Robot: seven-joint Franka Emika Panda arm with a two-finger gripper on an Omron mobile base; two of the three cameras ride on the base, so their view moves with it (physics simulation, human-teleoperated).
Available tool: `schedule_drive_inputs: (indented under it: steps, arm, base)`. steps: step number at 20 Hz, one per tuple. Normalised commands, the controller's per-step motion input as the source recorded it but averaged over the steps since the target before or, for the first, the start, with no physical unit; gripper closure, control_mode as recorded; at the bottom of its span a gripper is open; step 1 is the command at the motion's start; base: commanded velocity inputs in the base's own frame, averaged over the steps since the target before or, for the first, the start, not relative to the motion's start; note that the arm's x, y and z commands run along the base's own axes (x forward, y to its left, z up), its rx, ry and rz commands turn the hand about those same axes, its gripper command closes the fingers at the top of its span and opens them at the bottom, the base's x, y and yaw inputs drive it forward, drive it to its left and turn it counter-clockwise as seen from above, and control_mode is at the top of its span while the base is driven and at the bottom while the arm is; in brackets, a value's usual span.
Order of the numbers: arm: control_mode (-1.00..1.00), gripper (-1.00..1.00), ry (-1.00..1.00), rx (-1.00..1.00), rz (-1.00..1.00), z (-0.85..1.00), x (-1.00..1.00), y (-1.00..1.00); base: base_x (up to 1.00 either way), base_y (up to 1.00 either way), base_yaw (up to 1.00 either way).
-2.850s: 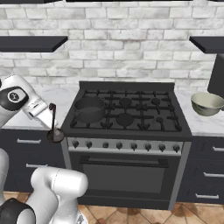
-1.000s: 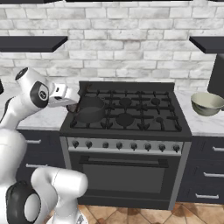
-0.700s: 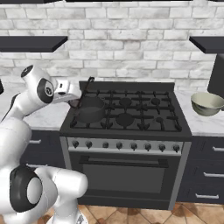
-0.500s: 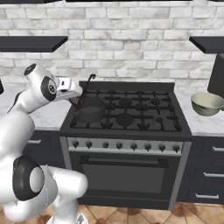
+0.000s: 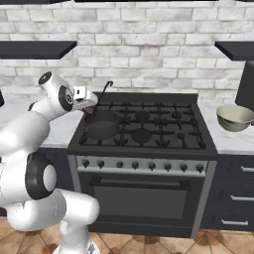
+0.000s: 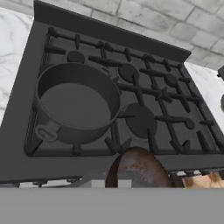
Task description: Open the cabinet and move the ladle to the pot. Then close the cabinet.
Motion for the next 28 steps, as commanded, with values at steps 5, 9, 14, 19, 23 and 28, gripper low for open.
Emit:
schedule_drive_inputs:
  steps: [5, 9, 14, 19, 23, 28]
  arm:
    - [-1.0, 1.0, 0.0, 0.0, 0.07, -0.2, 0.51, 0.0]
    - [-1.0, 1.0, 0.0, 0.0, 0.04, -0.16, 0.57, 0.06]
    - [-1.0, 1.0, 0.05, 0.0, 0.02, -0.21, 0.41, 0.01]
    - [-1.0, 1.0, 0.13, 0.0, 0.0, -0.24, 0.21, 0.04]
    - [-1.0, 1.0, 0.06, 0.0, 0.0, -0.1, 0.3, 0.02]
    - [-1.0, 1.0, 0.04, 0.01, 0.0, -0.06, 0.44, 0.0]
  base:
    - [0.0, 0.0, 0.0]
    - [0.0, 0.0, 0.0]
    - [0.0, 0.0, 0.0]
    - [0.0, 0.0, 0.0]
    - [0.0, 0.0, 0.0]
    - [0.0, 0.0, 0.0]
